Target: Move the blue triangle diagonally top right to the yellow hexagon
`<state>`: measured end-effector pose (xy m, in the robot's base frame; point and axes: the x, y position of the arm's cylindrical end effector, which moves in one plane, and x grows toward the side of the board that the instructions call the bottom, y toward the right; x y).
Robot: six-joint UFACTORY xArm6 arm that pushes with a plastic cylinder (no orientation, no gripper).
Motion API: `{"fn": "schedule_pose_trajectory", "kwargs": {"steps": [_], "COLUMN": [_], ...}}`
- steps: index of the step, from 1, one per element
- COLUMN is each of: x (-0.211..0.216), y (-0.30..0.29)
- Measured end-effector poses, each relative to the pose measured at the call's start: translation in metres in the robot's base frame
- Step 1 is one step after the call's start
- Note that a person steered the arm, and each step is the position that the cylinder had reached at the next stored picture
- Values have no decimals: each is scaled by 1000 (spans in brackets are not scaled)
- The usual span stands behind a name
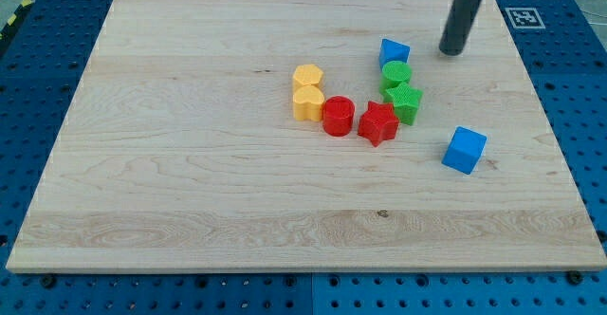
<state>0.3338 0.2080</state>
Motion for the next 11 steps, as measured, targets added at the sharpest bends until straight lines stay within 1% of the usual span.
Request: {"fn": "schedule_pose_trajectory", "kwargs": {"steps": [1, 2, 4, 7, 8, 10, 11], "x": [9, 9, 9, 9, -3, -6, -4], "y": [-10, -48, -72, -130, -132, -158, -158]}}
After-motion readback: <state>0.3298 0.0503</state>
